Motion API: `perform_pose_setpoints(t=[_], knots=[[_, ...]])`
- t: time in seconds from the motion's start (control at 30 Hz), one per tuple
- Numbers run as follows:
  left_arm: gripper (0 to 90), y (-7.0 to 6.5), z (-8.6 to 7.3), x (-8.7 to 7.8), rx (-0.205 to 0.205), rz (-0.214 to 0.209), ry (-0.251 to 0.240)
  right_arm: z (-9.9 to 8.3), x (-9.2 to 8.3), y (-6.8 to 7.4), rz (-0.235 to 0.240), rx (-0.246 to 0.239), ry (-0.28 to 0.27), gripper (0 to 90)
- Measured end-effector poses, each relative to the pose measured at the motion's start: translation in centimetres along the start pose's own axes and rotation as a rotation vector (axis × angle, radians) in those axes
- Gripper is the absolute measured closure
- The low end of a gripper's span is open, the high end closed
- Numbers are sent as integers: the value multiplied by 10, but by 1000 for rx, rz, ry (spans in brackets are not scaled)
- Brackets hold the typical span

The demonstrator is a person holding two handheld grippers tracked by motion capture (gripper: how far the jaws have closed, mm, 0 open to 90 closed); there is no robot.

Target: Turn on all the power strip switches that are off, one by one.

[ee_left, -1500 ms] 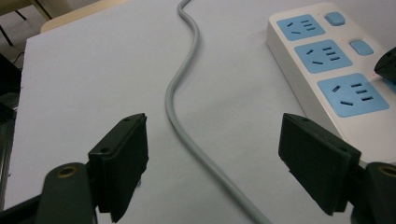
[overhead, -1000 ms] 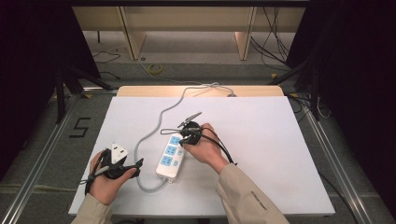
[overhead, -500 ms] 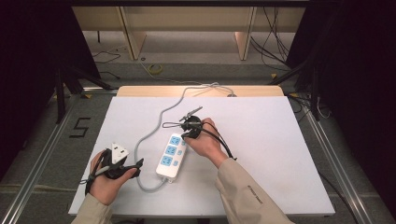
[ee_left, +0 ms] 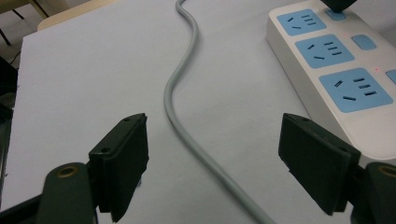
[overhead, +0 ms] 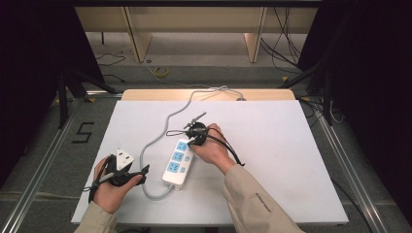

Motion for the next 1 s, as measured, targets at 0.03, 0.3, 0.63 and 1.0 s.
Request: perform_pose_setpoints(t=[0.03,0.3,0.63,1.0], knots=[[241,0,0,0,1,1,-2,0,0,0,1,-1,1,900],[242,0,1,-1,4,1,-2,0,2,2,-16,-8,5,900],[242,1,-2,-1,-7,-1,2,-9,-25,-3,-5,-12,-131,831],[229,-5,-7,-5,-11,-31,3,-129,-99,-51,37,128,-294,524]])
Point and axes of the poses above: each handheld gripper's, and its own axes: x roughly forward along the jaws, z roughly out of its top, y roughly to its left, the point moved 7 cm from there along x, roughly forward along the jaws, and after that the axes turned 5 degrees about y, right-handed, at the moved point
